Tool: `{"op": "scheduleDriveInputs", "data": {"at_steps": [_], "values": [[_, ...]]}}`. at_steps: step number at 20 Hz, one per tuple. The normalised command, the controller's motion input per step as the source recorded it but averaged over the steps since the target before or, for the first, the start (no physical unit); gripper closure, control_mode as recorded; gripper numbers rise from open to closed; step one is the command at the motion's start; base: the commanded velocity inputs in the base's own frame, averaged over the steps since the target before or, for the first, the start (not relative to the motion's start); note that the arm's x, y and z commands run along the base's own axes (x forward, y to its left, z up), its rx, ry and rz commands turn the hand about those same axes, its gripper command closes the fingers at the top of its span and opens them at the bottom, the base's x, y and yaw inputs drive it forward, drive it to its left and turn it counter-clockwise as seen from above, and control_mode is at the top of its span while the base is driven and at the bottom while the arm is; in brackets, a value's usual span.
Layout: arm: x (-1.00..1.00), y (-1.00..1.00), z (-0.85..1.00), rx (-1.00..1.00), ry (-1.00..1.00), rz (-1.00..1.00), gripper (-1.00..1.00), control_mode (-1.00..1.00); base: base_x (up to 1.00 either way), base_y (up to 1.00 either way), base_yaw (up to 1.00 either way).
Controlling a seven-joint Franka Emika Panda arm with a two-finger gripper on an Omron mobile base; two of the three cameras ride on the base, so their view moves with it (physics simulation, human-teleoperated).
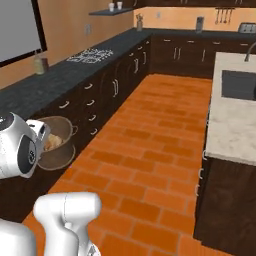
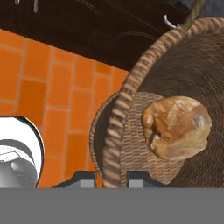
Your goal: Open the cabinet, pick up the bread from the cabinet and place it in the basket. Then move the basket to the dining counter.
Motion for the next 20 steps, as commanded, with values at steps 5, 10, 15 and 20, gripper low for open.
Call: {"op": "scheduleDriveInputs", "data": {"at_steps": [5,10,15,20], "values": [[0.00,0.00,0.00,0.00,0.00,0.00,1.00,1.00,0.46,-0.66,-0.62],[0.00,0.00,0.00,0.00,0.00,0.00,1.00,1.00,0.99,-0.99,-0.20],[0.00,0.00,0.00,0.00,0.00,0.00,1.00,1.00,0.99,-1.00,0.00],[0.00,0.00,0.00,0.00,0.00,0.00,1.00,1.00,0.00,-1.00,0.02]]}}
